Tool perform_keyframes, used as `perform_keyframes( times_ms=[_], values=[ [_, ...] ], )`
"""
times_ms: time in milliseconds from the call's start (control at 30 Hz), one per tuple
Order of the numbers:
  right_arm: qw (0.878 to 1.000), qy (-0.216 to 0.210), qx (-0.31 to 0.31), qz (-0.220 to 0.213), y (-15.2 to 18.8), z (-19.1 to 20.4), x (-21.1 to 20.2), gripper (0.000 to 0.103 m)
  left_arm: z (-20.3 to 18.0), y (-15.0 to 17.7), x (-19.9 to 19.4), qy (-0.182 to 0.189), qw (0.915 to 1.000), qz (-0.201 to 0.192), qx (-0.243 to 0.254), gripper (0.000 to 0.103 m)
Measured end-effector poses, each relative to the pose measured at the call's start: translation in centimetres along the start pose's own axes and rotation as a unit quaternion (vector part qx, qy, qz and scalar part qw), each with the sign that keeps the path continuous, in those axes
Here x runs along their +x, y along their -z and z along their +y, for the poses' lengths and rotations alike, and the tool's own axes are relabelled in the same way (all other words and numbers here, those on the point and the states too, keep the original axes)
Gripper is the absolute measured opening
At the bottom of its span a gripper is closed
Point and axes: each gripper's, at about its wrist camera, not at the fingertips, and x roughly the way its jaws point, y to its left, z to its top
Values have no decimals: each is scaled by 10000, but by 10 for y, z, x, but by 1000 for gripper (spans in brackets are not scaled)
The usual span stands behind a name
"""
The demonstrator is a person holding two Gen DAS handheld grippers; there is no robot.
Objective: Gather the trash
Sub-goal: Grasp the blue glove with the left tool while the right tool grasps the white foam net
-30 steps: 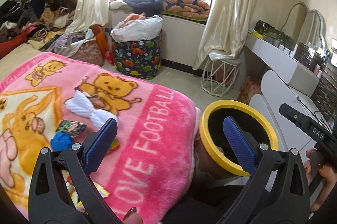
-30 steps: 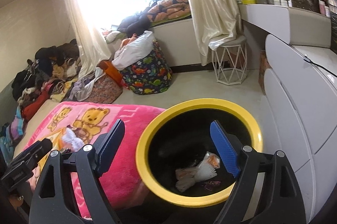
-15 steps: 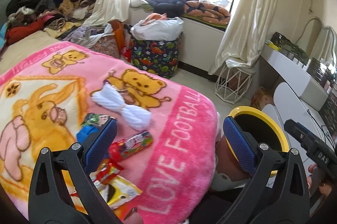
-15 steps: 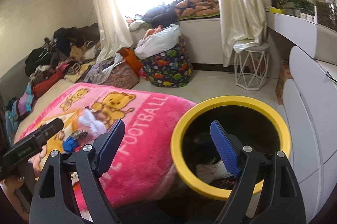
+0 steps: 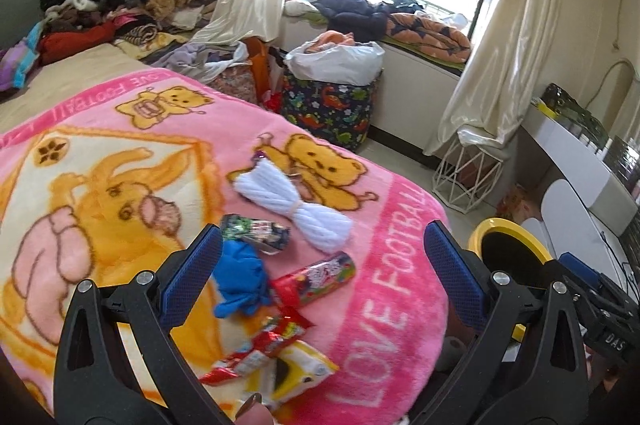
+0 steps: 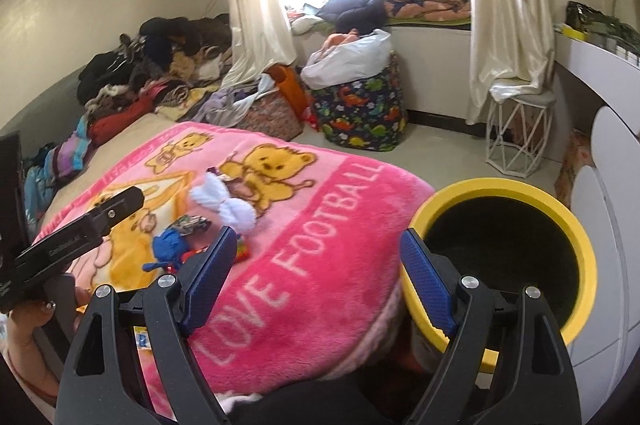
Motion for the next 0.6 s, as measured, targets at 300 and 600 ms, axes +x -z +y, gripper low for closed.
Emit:
perform_keyframes(
  times_ms=[300, 600],
  values=[
    [9995, -216, -219, 59, -10, 25, 21, 81, 44, 4, 1, -310, 9990, 78, -300, 93],
    [9985, -314, -322, 325, -17, 34, 62, 81, 74, 11, 10, -389, 9980, 250, -429, 93]
  ],
)
